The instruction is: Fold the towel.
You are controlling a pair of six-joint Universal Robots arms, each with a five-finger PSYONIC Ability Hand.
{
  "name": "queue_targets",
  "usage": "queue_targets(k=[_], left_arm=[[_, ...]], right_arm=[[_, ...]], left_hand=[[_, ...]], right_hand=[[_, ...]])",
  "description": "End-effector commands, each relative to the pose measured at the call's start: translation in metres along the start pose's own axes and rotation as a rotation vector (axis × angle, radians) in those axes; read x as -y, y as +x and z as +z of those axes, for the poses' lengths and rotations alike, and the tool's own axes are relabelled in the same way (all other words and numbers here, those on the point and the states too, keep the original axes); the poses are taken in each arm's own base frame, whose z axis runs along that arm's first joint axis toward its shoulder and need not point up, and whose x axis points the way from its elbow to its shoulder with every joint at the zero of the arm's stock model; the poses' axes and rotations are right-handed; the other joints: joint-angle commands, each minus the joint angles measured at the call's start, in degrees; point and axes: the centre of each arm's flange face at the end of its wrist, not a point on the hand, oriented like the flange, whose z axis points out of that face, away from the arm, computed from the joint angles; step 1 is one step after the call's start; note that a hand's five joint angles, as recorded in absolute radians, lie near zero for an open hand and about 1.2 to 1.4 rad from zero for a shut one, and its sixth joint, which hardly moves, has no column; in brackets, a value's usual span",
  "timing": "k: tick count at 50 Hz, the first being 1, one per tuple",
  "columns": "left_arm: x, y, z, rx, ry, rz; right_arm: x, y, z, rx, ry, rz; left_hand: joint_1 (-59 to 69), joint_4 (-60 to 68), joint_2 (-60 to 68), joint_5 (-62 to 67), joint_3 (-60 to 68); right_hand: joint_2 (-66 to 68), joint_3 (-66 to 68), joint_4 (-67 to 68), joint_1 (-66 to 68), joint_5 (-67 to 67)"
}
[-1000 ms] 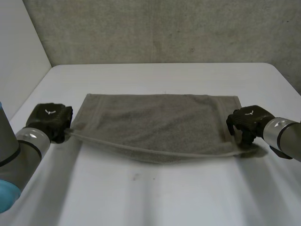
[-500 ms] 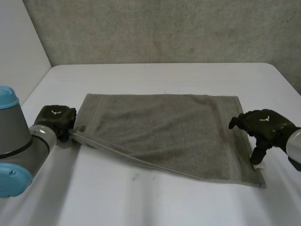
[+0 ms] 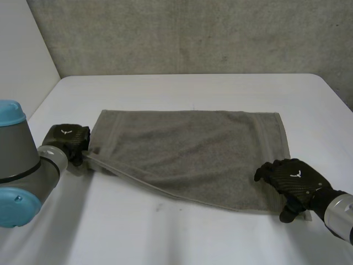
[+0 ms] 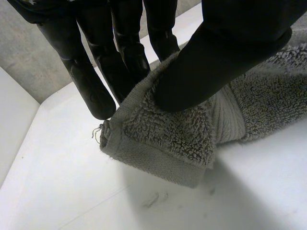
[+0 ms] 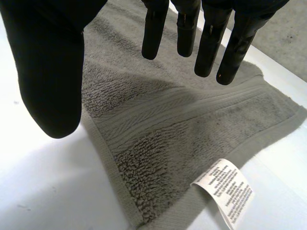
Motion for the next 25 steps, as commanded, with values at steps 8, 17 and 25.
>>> queue_targets(k=[8,17,25], left_arm=[[0.005,-0.001,0.001,0.002,0.014,-0.003],[0.012,-0.003,0.006,0.012,0.039,-0.004],[0.014,-0.008,0.01,0.027,0.045,-0.009]], right_arm=[[0.004,-0.038,0.017,0.134,0.056,0.036],[0.024,-0.063,0.029,0.224,0.096,0.117],[0.029,-0.08,0.047,0.206,0.092,0.124]], left_hand=[[13.7,10.2,10.3,11.1,10.3],[13.7,10.2,10.3,11.1,10.3],[13.7,10.2,10.3,11.1,10.3]], right_hand=[[6.4,4.4,4.2,0.2,4.3],[6.9,4.9,4.7,0.7,4.8],[9.3,7.3,7.1,3.1,7.2]])
